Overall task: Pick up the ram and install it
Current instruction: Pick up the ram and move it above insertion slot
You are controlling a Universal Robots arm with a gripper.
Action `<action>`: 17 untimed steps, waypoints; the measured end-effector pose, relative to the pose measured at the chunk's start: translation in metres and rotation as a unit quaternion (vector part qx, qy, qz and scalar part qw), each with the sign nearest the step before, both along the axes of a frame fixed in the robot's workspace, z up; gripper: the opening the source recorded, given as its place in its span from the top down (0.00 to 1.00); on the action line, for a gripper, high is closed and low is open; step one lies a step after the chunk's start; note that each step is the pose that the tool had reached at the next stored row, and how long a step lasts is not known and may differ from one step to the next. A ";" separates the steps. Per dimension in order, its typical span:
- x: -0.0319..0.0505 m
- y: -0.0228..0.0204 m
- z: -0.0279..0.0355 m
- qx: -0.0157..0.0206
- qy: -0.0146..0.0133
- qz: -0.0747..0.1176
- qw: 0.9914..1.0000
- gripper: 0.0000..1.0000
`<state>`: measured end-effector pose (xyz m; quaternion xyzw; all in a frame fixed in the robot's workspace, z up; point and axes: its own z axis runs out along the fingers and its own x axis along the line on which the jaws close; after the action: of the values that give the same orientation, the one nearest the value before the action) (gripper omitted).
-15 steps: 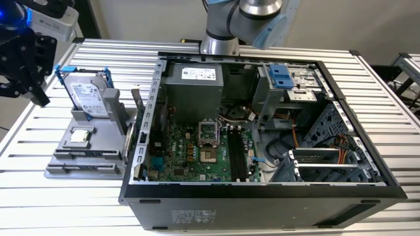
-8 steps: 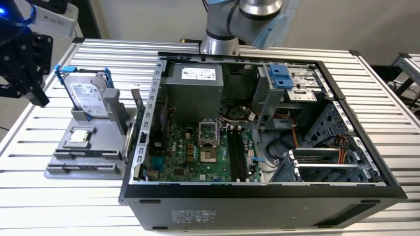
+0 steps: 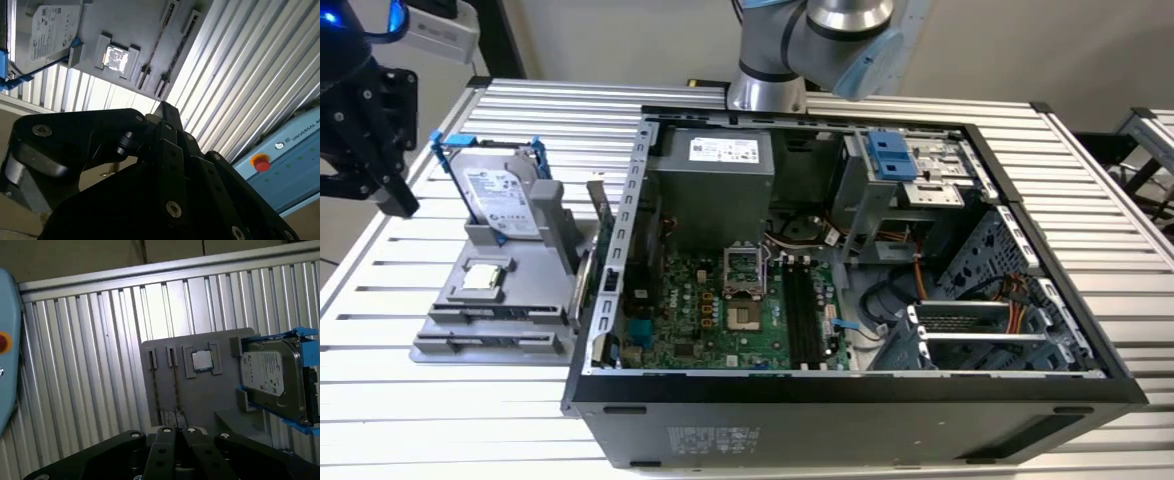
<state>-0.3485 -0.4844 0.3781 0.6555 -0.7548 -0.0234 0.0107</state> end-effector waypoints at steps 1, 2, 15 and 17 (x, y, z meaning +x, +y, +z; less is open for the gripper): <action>0.0000 0.0000 0.0000 0.000 0.000 0.009 1.000 1.00; 0.0000 0.0000 0.0000 0.000 0.000 0.018 1.000 1.00; 0.0000 0.0000 -0.0005 0.000 -0.007 0.089 0.996 1.00; -0.0001 0.0000 -0.0004 0.000 -0.007 0.089 0.996 1.00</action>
<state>-0.3485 -0.4843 0.3777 0.7201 -0.6936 -0.0175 0.0076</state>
